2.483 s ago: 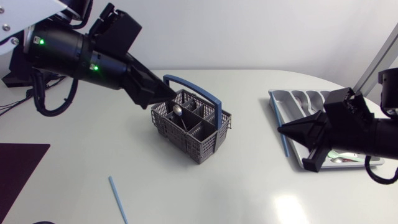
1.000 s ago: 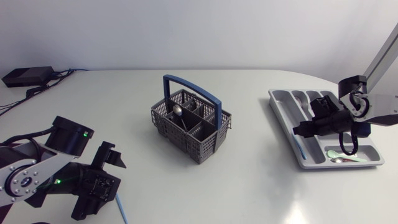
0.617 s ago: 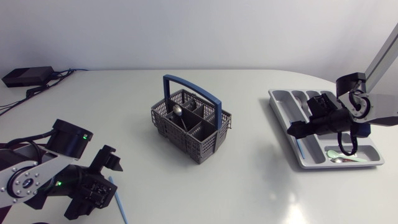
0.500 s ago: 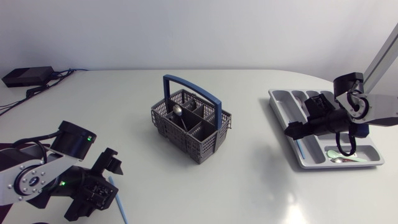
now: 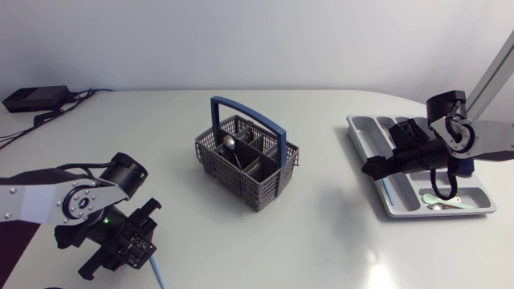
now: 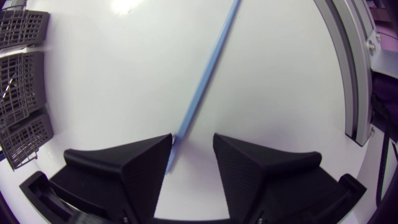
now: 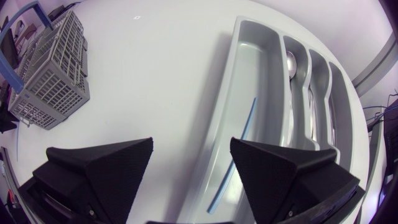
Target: Unload the cutlery basket into the drawer organizer.
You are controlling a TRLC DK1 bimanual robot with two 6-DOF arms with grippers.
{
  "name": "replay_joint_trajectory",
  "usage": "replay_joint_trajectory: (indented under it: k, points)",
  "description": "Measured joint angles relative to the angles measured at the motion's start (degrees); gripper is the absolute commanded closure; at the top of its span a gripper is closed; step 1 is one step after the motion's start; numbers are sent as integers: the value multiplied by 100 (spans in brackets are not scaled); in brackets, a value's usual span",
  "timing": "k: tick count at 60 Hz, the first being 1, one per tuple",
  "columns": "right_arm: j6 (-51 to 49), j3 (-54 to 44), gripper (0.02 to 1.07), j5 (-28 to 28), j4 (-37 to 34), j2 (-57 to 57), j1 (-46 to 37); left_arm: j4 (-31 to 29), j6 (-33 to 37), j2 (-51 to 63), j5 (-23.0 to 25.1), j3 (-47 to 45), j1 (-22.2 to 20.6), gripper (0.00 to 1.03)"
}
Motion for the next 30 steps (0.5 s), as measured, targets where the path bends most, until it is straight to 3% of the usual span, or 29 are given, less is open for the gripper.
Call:
replay_joint_trajectory:
  k: [9, 20, 25, 30]
  points:
    - [0, 0, 17, 0, 2, 0, 4, -184, 4, 350, -107, 278, -39, 78]
    - [0, 0, 17, -2, 4, 0, 4, -343, 0, 634, -258, 503, -184, 90]
    - [-2, 0, 17, -2, 4, 0, 4, -400, -15, 743, -297, 590, -249, 100]
    - [-2, 0, 17, -2, 4, 0, 4, -494, -57, 894, -369, 706, -334, 100]
